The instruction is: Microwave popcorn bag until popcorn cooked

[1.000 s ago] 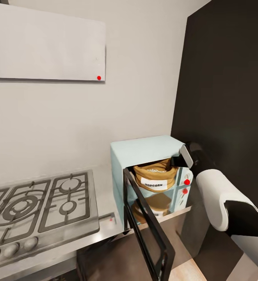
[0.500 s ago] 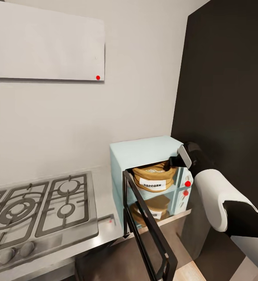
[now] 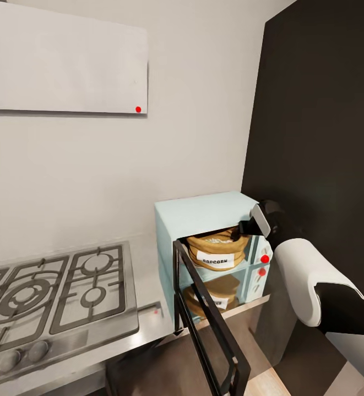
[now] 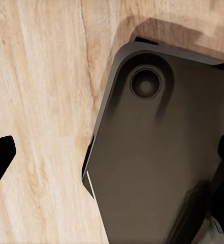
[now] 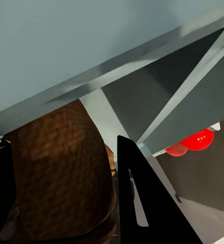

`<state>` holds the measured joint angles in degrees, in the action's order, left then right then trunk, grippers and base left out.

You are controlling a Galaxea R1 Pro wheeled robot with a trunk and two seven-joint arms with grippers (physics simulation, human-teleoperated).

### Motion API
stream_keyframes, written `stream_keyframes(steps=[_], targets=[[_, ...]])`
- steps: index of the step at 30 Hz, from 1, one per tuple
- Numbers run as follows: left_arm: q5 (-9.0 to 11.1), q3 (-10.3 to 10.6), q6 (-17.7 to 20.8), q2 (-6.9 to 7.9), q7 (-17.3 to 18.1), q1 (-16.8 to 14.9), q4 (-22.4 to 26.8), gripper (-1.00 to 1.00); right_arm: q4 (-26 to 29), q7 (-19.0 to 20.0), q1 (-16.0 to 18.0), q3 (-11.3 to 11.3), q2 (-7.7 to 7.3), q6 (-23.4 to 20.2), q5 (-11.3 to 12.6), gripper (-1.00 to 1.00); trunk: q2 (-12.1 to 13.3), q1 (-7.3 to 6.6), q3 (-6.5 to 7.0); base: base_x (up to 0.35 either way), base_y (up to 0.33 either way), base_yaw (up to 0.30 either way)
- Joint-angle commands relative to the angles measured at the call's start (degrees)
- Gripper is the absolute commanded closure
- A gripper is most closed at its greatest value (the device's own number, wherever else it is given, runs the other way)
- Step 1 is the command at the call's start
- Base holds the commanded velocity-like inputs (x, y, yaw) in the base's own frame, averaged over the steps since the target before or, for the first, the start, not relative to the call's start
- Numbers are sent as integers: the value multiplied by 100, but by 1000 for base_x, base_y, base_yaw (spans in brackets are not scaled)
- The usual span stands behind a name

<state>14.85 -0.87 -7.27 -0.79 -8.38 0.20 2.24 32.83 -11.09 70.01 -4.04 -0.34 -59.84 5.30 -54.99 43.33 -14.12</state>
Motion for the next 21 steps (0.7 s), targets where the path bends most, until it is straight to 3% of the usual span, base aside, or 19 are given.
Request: stream_keyframes(steps=[1, 4, 5, 21], targets=[[18, -1, -12, -3, -15, -1, 5, -100, 83, -48, 4, -1, 95, -16, -278, 100, -2, 2, -7, 0, 0, 0], [18, -1, -12, -6, -15, -2, 5, -100, 83, -33, 4, 1, 95, -16, -269, 100, -2, 2, -7, 0, 0, 0], [18, -1, -12, -6, -15, -2, 5, -100, 83, -34, 4, 3, 95, -16, -269, -100, -2, 2, -7, 0, 0, 0], [18, 5, -19, -9, -15, -2, 5, -100, 177, 27, 4, -9, 46, -16, -249, -100, -2, 2, -7, -3, 0, 0]])
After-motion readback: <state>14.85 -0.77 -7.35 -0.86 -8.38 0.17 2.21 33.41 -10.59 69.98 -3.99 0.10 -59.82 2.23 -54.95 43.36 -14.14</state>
